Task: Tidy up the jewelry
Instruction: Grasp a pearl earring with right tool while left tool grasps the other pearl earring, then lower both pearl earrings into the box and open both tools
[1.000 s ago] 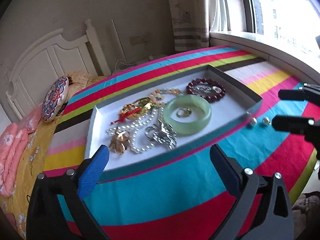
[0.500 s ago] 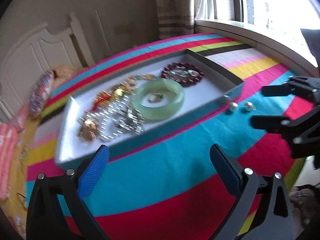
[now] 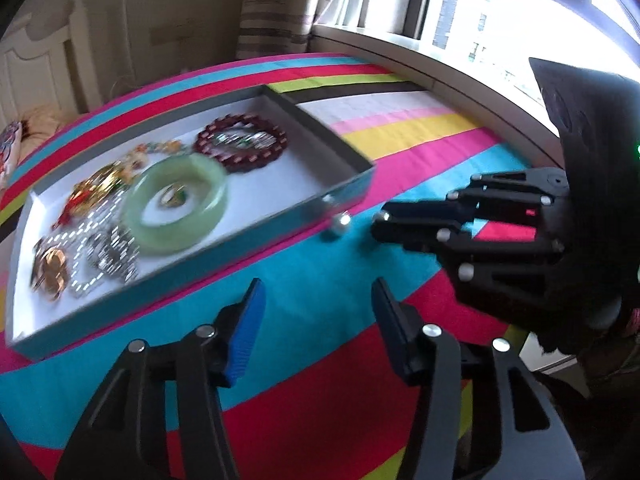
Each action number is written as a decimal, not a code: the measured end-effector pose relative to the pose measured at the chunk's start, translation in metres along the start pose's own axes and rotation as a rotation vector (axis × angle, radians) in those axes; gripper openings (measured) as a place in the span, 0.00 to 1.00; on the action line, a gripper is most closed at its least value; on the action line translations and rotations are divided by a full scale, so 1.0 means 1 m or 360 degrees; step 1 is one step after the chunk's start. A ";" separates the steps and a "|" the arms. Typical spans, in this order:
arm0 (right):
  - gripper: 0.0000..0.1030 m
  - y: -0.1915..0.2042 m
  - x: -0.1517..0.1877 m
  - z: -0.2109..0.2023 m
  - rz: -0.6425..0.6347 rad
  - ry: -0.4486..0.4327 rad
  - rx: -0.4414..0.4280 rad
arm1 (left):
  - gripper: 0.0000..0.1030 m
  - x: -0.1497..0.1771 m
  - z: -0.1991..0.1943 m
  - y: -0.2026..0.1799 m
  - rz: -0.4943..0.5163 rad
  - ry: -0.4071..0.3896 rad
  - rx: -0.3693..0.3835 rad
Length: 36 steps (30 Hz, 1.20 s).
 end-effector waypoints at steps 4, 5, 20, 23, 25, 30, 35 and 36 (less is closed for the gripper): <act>0.15 -0.015 0.005 -0.016 0.0063 -0.0050 0.0024 | 0.35 -0.013 0.012 -0.012 -0.0009 0.0002 0.0051; 0.15 -0.019 0.006 -0.021 0.0074 -0.0063 0.0039 | 0.30 -0.017 0.015 -0.014 -0.0017 0.0004 0.0063; 0.15 -0.004 -0.013 -0.047 0.0056 -0.0197 -0.0035 | 0.13 -0.023 -0.001 -0.016 -0.0063 -0.0147 -0.0039; 0.15 0.010 -0.026 -0.039 0.0006 -0.0204 -0.0054 | 0.13 -0.025 -0.024 0.005 -0.0111 -0.0233 -0.0082; 0.15 0.023 -0.039 -0.026 -0.0045 -0.0194 -0.0065 | 0.13 -0.029 -0.034 0.027 -0.0177 -0.0267 -0.0111; 0.15 0.048 -0.062 0.006 -0.0101 -0.0161 -0.0129 | 0.13 -0.044 -0.038 0.079 -0.0378 -0.0287 -0.0092; 0.15 0.061 -0.078 0.030 -0.0122 -0.0120 -0.0168 | 0.13 -0.052 -0.027 0.108 -0.0469 -0.0260 -0.0077; 0.15 0.061 -0.080 0.033 -0.0122 -0.0112 -0.0175 | 0.13 -0.052 -0.025 0.113 -0.0485 -0.0258 -0.0078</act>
Point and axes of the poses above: each gripper's, at about its wrist camera, not at the fingertips, and z roughly the way its jaws point, y to its left, x to its underside, the point moved 8 cm from there along z, roughly the way its jaws point, and after that the axes turned 1 degree about -x, right-handed, at the moved point
